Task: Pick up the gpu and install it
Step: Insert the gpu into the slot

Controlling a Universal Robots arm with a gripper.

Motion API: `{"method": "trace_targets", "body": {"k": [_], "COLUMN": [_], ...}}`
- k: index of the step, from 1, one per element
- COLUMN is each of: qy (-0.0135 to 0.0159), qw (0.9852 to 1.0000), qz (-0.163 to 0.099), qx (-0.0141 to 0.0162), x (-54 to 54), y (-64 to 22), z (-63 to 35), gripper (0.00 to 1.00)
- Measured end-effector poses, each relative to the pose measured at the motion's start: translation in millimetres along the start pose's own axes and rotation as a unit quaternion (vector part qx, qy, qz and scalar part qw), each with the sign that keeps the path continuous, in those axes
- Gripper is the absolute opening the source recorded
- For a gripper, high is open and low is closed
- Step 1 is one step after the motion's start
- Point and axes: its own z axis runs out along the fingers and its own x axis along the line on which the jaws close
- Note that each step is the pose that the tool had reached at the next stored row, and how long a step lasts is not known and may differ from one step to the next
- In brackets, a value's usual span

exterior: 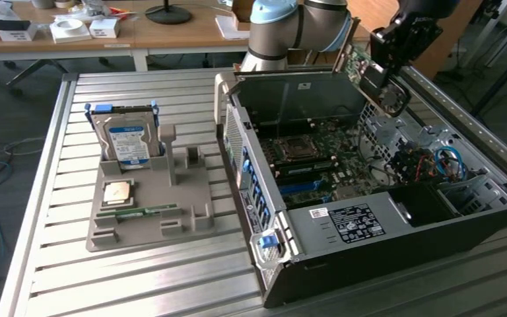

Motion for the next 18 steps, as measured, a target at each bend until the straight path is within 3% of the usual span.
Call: {"method": "trace_targets", "body": {"k": [5,9,14,18], "qy": [0.0027,0.0049,0.0078,0.0100], "qw": [0.9992,0.9975,0.9939,0.9900], "qz": [-0.039,-0.070,-0.110,-0.141], "qx": [-0.0002,-0.0002,-0.0002,-0.0001], "x": [0.0,0.0,0.0,0.0], "y": [0.0,0.0,0.0,0.0], "z": [0.0,0.0,0.0,0.0], "gripper": [0.26,0.26,0.26,0.26]}}
